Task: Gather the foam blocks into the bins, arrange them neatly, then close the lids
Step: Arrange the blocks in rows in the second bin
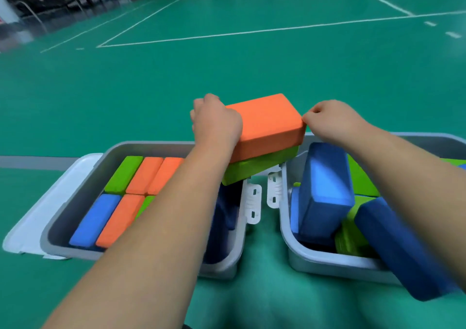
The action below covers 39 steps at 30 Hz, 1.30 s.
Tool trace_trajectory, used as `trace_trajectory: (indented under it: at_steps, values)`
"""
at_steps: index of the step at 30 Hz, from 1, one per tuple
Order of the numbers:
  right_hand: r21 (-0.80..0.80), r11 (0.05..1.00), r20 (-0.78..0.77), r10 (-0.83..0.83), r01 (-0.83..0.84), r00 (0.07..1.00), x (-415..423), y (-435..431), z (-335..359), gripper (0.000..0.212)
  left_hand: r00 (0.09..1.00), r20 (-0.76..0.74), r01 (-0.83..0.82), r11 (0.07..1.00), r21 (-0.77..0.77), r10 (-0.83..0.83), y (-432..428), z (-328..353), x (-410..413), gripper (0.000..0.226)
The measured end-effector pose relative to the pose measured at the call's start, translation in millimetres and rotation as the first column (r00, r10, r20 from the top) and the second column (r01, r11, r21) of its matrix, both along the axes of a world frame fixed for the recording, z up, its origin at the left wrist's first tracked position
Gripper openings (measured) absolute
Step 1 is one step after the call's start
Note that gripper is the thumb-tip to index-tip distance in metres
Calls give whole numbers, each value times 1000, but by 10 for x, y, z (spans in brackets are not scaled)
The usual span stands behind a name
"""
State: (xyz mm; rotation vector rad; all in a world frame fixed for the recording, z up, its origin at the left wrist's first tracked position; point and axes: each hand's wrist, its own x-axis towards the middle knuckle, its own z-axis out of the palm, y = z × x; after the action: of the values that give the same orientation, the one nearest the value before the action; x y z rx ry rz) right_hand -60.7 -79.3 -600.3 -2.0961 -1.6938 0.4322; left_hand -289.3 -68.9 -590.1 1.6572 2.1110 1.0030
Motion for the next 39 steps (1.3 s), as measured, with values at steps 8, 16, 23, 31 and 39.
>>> trace_trajectory:
  at_steps: [8,16,23,31,39]
  values:
    - [-17,997,78,-75,77,994,640,-411,-158,26,737,-304,531,795,-292,-604,-465,88,1043,22]
    - [-95,995,-115,14,-25,993,950,-671,-477,25,736,-52,449,544,-709,-675,-905,-234,1475,76]
    - [-108,982,-97,143,-154,985,1083,-725,-536,27,766,-94,467,650,-599,-637,-918,-241,1619,72]
    - [191,978,-490,23,81,872,1090,-690,-316,23,833,-128,501,832,-240,-538,-788,379,1819,47]
    - [485,864,-334,41,134,942,1036,-748,72,24,850,362,424,905,-37,-383,-578,871,1609,43]
